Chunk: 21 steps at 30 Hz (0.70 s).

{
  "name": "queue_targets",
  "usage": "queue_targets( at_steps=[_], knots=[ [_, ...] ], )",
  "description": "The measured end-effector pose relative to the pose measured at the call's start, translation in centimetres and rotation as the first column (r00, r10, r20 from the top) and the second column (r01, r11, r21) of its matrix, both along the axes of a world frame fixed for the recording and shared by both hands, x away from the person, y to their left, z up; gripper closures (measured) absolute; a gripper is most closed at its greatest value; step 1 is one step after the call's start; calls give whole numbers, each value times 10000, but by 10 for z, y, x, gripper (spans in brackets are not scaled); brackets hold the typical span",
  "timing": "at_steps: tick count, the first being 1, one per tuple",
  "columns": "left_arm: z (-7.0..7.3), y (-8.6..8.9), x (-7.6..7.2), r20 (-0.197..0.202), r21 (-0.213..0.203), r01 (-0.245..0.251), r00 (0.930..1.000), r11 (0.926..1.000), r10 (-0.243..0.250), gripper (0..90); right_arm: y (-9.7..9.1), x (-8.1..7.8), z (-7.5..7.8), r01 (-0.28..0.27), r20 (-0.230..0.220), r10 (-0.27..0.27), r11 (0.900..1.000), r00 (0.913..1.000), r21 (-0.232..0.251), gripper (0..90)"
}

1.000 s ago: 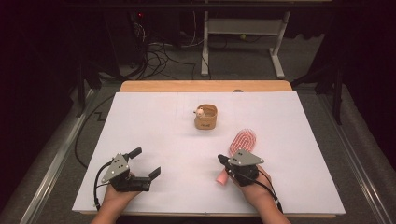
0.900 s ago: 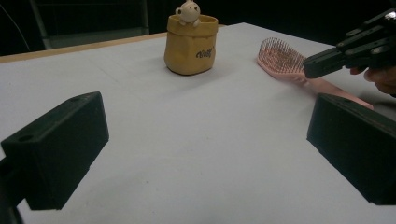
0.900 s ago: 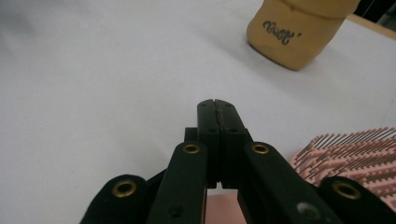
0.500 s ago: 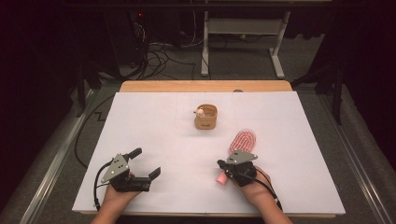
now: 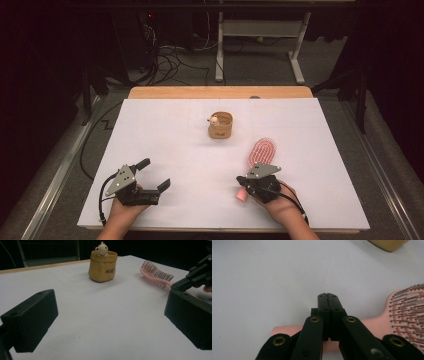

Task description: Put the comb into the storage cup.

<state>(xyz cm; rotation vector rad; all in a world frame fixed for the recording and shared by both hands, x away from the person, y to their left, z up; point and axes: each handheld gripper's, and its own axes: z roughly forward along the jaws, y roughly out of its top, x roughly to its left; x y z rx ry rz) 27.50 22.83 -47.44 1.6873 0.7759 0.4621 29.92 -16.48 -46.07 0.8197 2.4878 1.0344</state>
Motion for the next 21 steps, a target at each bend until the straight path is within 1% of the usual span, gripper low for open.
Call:
queue_targets(
  at_steps=[3,5,6,7,9,11,13,15,16,21],
  knots=[
    [0,0,0,-20,-13,10,10000,10000,-10,0,-2,0,-1,-21,-49,22,10000,10000,65,900],
    [0,-1,0,-57,-30,22,10000,10000,-23,0,3,3,-4,-64,-50,63,9999,10000,-154,900],
    [0,-2,-1,-22,-7,68,10000,10000,-68,0,5,4,-6,-97,19,97,9996,10000,-271,900],
    [0,-2,-1,-22,-7,68,10000,10000,-68,0,5,4,-6,-97,19,97,9996,10000,-271,900],
    [0,-2,-1,1,21,126,9999,9999,-126,0,7,5,-5,-185,-26,184,9982,9998,-572,900],
    [-1,-3,0,-26,39,138,9999,9999,-138,0,7,5,-5,-216,-21,215,9980,9998,-600,900],
    [-1,-3,0,-43,65,151,9999,9999,-151,0,1,1,-4,-287,-161,277,9975,9995,-642,900],
    [-1,-3,0,-81,38,164,9998,9999,-164,0,-1,0,-4,-331,-200,319,9975,9993,-626,900],
    [-1,-3,-1,-60,48,216,9998,9998,-215,0,-7,-3,-3,-375,-257,359,9972,9990,-646,900],
    [-1,-4,-1,-49,23,248,9997,9997,-248,0,-17,-12,-1,-370,-339,343,9960,9988,-815,900]
  ],
)
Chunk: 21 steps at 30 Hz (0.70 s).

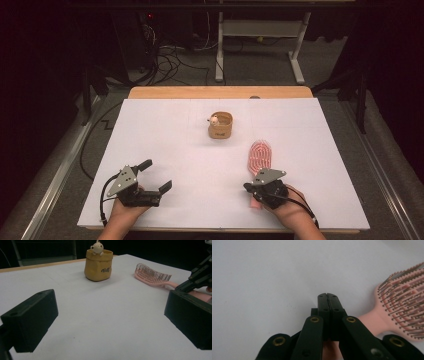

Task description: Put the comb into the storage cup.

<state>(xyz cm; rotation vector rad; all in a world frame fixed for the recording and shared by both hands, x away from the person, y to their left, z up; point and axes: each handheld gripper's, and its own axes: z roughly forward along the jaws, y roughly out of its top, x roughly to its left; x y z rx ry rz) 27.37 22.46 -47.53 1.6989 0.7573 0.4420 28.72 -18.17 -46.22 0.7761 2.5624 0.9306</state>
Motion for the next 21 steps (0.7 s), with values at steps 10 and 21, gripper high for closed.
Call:
queue_targets(
  at_steps=[10,21],
  knots=[
    [0,1,1,-18,-52,6,10000,10000,-6,0,-28,-21,1,188,-173,-190,9997,9997,-125,900],
    [0,0,1,-23,-100,71,10000,9999,-71,0,-71,-33,2,1040,-172,-1038,9945,9944,95,900]
  ],
)
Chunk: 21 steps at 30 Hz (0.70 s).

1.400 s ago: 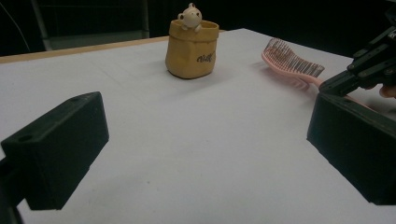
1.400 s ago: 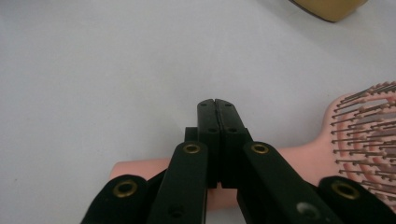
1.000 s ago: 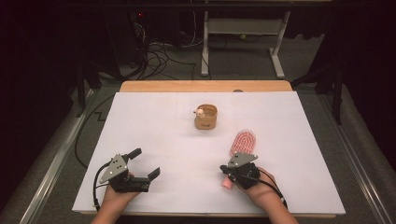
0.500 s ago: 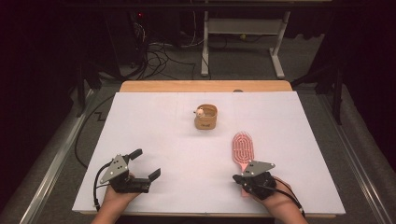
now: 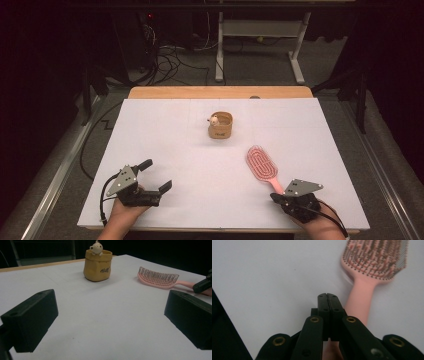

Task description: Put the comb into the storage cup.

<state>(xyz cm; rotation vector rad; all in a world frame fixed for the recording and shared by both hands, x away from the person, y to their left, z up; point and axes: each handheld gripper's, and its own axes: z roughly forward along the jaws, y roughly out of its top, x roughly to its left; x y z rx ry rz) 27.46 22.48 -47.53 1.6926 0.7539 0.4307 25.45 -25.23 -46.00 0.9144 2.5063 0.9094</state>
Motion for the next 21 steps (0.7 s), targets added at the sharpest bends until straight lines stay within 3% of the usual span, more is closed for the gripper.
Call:
queue_targets(
  at_steps=[7,11,13,15,17,19,21],
  knots=[
    [0,0,0,4,2,25,10000,10000,-25,0,-17,-1,0,377,-10,-377,9993,9993,-5,900],
    [0,-1,0,-20,61,62,10000,10000,-62,0,-20,-3,5,283,-20,-282,9965,9996,784,900],
    [0,-1,0,-31,61,67,10000,10000,-67,0,-22,-3,9,359,177,-382,9928,9991,1142,900],
    [0,-1,0,-25,70,74,10000,9999,-74,0,-23,-4,11,485,334,-531,9908,9980,1262,900],
    [0,-2,0,-32,95,92,10000,9999,-92,0,-27,-5,15,777,742,-886,9873,9933,1384,900],
    [0,-2,0,-48,81,98,9999,9999,-97,0,-32,-3,17,1423,1154,-1580,9808,9807,1332,900],
    [0,-3,0,-46,79,116,9999,9999,-116,0,-33,-2,16,1650,1224,-1800,9786,9760,1231,900]
  ],
)
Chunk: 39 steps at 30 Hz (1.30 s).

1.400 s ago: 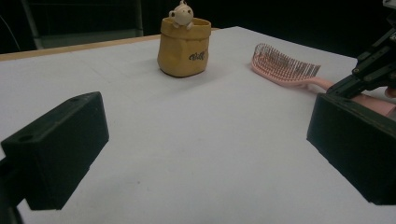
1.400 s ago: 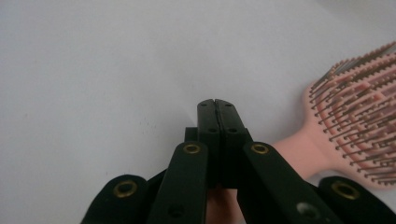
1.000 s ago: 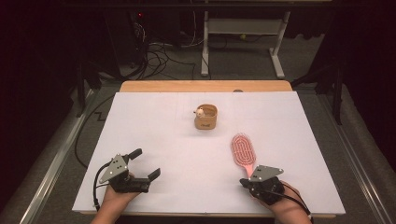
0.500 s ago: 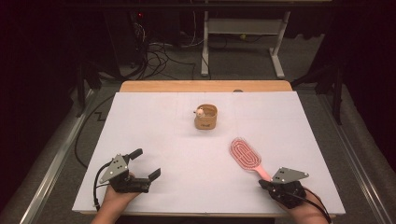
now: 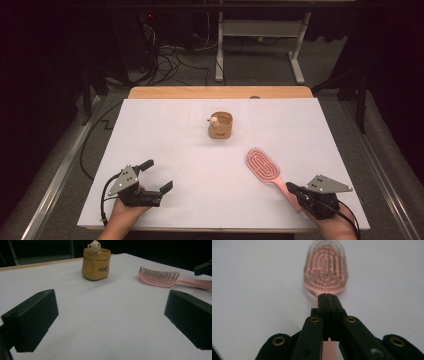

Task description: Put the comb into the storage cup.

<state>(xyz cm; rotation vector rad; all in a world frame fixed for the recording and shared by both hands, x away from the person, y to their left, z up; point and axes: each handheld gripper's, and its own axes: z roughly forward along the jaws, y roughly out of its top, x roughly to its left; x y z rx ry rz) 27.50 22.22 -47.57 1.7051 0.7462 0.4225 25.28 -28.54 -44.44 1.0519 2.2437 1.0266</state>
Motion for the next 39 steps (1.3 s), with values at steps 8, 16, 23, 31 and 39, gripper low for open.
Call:
queue_targets(
  at_steps=[8,16,23,31,39],
  knots=[
    [-1,-2,0,-42,96,78,10000,9999,-78,0,-9,24,-18,476,-642,-509,9975,9966,-518,900],
    [-1,-2,0,-31,107,96,9999,9999,-96,0,-7,20,-19,125,-925,-170,9988,9956,-483,900],
    [-1,-2,0,-25,86,91,10000,9999,-90,0,-5,16,-19,-112,-1075,62,9989,9942,-453,900],
    [0,-1,0,-17,112,81,10000,9999,-81,0,1,10,-18,-422,-1114,349,9971,9932,-636,900],
    [-1,-2,1,-56,194,18,10000,9998,-17,0,-13,13,-16,814,-458,-797,9960,9958,366,848]
  ],
)
